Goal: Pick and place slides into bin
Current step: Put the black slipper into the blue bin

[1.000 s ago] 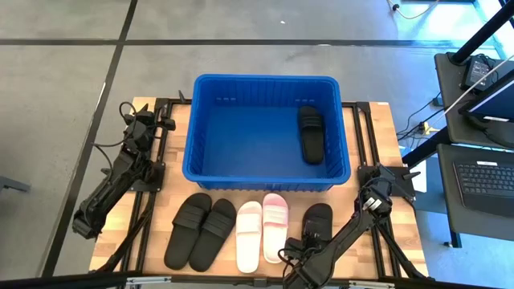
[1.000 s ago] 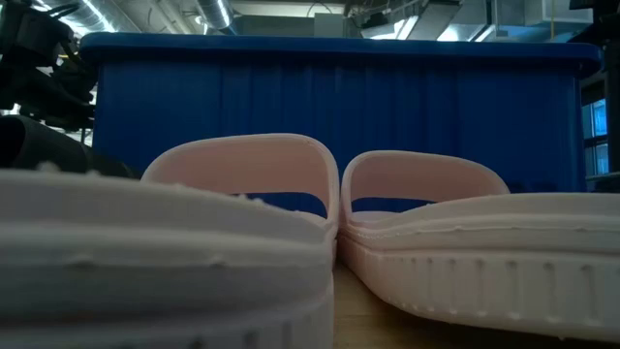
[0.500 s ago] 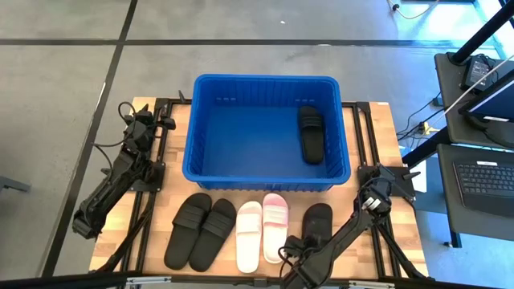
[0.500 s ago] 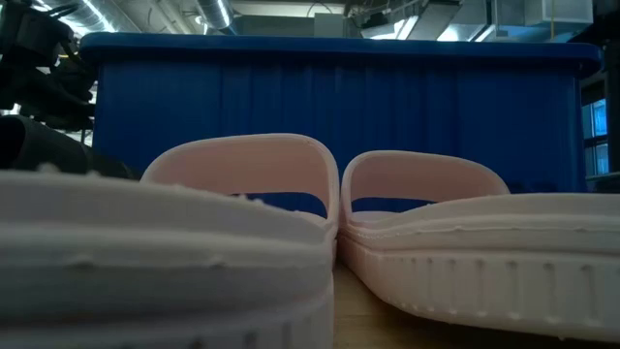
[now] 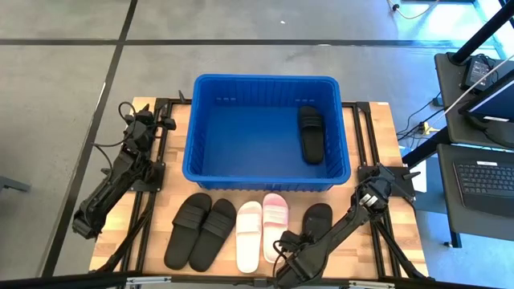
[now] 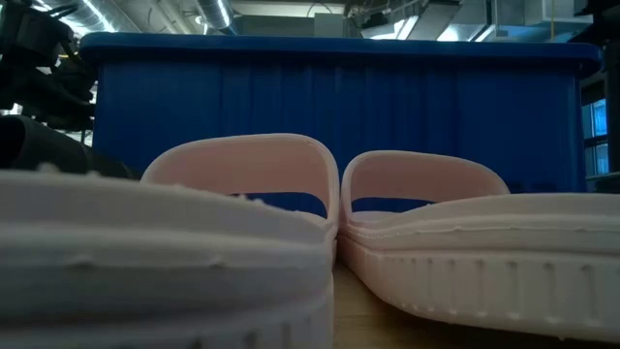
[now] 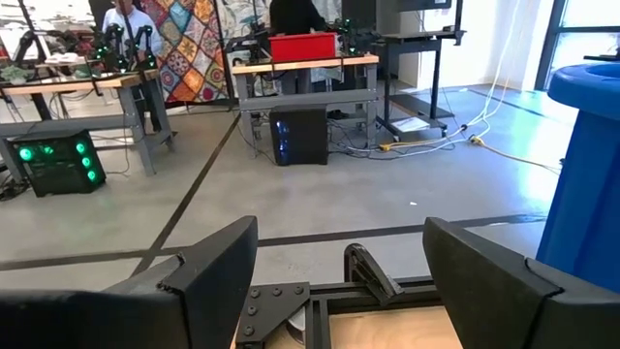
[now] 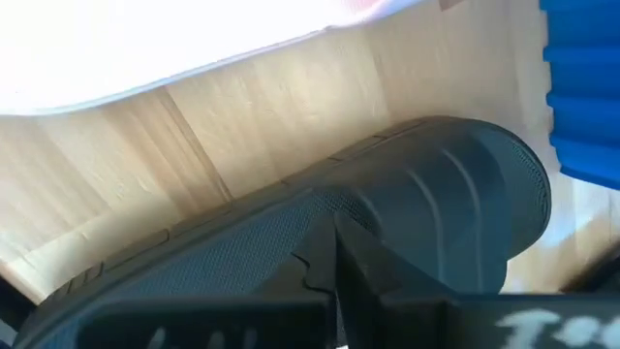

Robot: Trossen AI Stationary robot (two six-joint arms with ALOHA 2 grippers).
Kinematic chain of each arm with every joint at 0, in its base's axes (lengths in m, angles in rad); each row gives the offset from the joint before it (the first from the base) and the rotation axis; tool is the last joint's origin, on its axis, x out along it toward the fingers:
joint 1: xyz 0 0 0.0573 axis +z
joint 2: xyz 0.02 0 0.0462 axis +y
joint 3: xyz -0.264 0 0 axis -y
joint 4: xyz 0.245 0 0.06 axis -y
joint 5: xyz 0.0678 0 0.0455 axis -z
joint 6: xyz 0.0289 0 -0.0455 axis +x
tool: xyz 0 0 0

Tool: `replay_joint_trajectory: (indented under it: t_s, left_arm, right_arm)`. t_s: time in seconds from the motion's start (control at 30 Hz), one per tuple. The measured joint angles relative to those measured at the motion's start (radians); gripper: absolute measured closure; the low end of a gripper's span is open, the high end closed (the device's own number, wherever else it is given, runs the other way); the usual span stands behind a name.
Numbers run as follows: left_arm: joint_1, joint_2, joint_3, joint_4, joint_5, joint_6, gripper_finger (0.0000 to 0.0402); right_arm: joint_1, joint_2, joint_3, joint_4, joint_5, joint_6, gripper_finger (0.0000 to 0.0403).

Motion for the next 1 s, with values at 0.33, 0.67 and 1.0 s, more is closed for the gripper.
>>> replay_joint_trajectory:
  t_s: [0.33,0.67,1.0]
  left_arm:
    - [0.000,0.000,0.000,0.000,0.000,0.000,0.0111]
    - [0.000,0.000,0.000,0.000,0.000,0.001,0.0111]
    - [0.000,0.000,0.000,0.000,0.000,0.001,0.0111]
  right_arm:
    - [-0.027,0.000,0.000,-0.001,-0.150,-0.025,0.0367]
    - [-0.027,-0.002,0.000,-0.002,-0.158,-0.017,0.0258]
    - [-0.027,-0.002,0.000,-0.001,-0.220,-0.022,0.0145]
